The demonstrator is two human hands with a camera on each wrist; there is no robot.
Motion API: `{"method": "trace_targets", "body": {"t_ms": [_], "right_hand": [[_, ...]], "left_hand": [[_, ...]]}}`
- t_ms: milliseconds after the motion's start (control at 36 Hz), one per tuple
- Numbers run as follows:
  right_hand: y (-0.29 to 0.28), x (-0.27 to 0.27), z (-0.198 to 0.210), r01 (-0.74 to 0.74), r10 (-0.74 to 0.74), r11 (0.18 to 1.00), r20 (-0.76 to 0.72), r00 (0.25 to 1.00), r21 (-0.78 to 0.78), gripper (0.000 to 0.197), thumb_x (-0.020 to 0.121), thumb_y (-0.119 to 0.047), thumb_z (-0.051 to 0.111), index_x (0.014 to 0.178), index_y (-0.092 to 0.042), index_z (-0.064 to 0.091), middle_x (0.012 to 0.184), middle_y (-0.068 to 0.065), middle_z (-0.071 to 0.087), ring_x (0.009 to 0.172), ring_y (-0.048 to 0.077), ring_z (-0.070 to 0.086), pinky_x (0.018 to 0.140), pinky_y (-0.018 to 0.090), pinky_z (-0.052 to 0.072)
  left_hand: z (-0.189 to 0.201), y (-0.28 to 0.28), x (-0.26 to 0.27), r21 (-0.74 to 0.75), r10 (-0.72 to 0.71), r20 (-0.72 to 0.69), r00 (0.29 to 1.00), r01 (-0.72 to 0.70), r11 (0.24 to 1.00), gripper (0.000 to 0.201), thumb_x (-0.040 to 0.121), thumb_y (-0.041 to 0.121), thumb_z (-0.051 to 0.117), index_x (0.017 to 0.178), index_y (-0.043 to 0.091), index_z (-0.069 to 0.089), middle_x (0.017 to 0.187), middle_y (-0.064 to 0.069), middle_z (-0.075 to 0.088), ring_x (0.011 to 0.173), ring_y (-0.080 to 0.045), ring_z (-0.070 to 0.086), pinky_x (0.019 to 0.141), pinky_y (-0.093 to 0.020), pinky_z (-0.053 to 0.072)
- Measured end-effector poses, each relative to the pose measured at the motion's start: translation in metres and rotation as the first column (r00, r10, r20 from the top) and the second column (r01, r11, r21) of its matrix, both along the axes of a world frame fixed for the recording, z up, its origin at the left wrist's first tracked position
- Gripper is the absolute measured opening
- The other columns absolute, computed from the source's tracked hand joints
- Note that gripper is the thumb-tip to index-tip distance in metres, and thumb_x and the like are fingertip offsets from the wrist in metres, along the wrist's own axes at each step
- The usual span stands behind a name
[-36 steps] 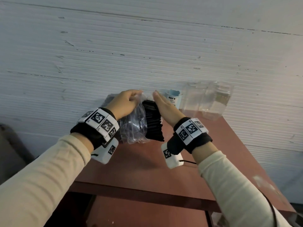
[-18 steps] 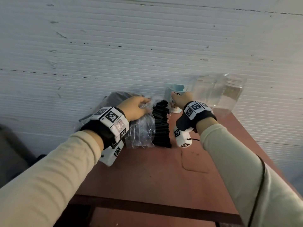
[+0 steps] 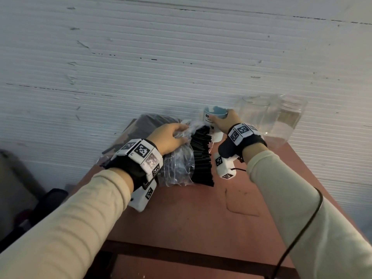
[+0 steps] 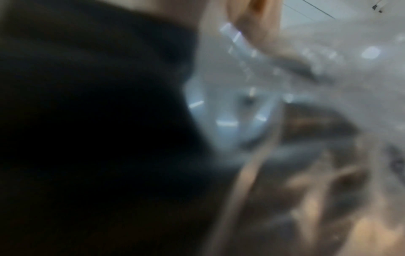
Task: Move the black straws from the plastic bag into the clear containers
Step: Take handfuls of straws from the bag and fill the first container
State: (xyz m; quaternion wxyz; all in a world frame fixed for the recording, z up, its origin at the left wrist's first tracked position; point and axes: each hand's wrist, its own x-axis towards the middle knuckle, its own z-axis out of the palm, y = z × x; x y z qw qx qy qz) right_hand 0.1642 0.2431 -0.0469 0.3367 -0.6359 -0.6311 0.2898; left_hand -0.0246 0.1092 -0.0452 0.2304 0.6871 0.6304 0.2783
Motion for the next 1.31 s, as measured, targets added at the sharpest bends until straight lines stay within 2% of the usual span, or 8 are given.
{"method": "trace_targets", "body": {"t_ms": [167,333,500,722,944,1083,1194,1305], "right_hand": [[-0.042,0.032,0.013,-0.001,0.01,0.993,-0.077,0.997,0.115,0.073,0.087,-0.03,0.069,0.143,-0.003,0.031,0.139,0.012,0.047,0.123,0.025,0.051,0.097,0.03,0.045],[-0.097,0.079,0.026,0.028,-0.012,0.978,-0.077,0.997,0.209,0.069,0.088,-0.038,0.066,0.143,-0.009,0.035,0.138,0.007,0.049,0.118,0.018,0.051,0.085,0.024,0.04],[-0.137,0.116,0.024,0.053,-0.03,0.972,-0.104,0.994,0.228,0.068,0.085,-0.039,0.069,0.14,-0.011,0.04,0.136,0.007,0.05,0.119,0.018,0.049,0.095,0.03,0.043],[-0.157,0.142,0.012,0.068,-0.063,0.995,-0.07,0.996,0.077,0.07,0.085,-0.033,0.071,0.136,-0.002,0.037,0.128,0.011,0.054,0.115,0.026,0.057,0.091,0.035,0.051],[-0.163,0.145,-0.002,0.002,-0.002,0.997,0.0,1.0,-0.077,0.074,0.083,-0.039,0.07,0.139,-0.005,0.036,0.127,0.011,0.058,0.11,0.022,0.06,0.079,0.028,0.052],[-0.192,0.126,0.014,0.035,-0.063,0.982,0.152,0.986,0.184,0.082,0.088,-0.043,0.063,0.15,-0.01,0.02,0.153,0.013,0.023,0.14,0.029,0.027,0.113,0.042,0.031],[-0.216,0.088,0.025,-0.131,0.067,0.902,0.166,0.984,0.411,0.051,0.09,-0.033,0.059,0.137,-0.017,0.046,0.142,0.006,0.04,0.129,0.022,0.041,0.108,0.04,0.038],[-0.224,0.046,0.026,-0.329,0.304,0.904,0.13,0.944,0.273,0.035,0.09,-0.038,0.06,0.121,-0.021,0.061,0.114,-0.005,0.06,0.107,0.012,0.057,0.095,0.028,0.046]], "left_hand": [[0.004,-0.012,0.004,-0.003,-0.002,-0.017,1.0,0.002,1.0,0.049,0.097,0.024,0.06,0.144,0.02,0.047,0.151,0.001,0.044,0.138,-0.017,0.042,0.108,-0.028,0.032],[0.01,-0.025,0.005,-0.043,-0.01,-0.04,0.999,0.009,0.999,0.05,0.097,0.024,0.058,0.146,0.02,0.045,0.15,-0.001,0.046,0.137,-0.018,0.044,0.106,-0.028,0.033],[0.012,-0.041,0.009,-0.041,-0.006,-0.049,0.999,0.004,0.999,0.048,0.101,0.024,0.053,0.147,0.02,0.043,0.15,-0.004,0.045,0.136,-0.021,0.044,0.097,-0.026,0.035],[0.013,-0.063,0.015,0.049,-0.02,-0.034,0.999,0.021,0.999,0.038,0.1,0.023,0.053,0.138,0.028,0.053,0.145,-0.008,0.051,0.108,-0.027,0.061,0.084,-0.035,0.048],[0.01,-0.072,0.022,0.106,0.014,0.031,0.999,-0.017,0.994,0.038,0.1,0.015,0.051,0.137,0.022,0.055,0.147,-0.002,0.05,0.131,-0.019,0.05,0.101,-0.027,0.036],[0.011,-0.07,0.018,0.128,-0.014,0.087,0.996,0.003,0.992,0.037,0.099,0.015,0.054,0.134,0.027,0.056,0.142,-0.001,0.054,0.093,-0.016,0.055,0.074,-0.022,0.043],[0.013,-0.065,0.018,0.126,0.035,0.104,0.994,-0.048,0.991,0.037,0.098,0.015,0.055,0.133,0.029,0.058,0.139,-0.006,0.055,0.07,-0.004,0.044,0.058,-0.013,0.043],[0.02,-0.068,0.022,0.154,0.046,0.07,0.997,-0.056,0.986,0.038,0.098,0.016,0.056,0.136,0.023,0.056,0.135,-0.009,0.059,0.069,-0.005,0.048,0.05,-0.004,0.04]]}}
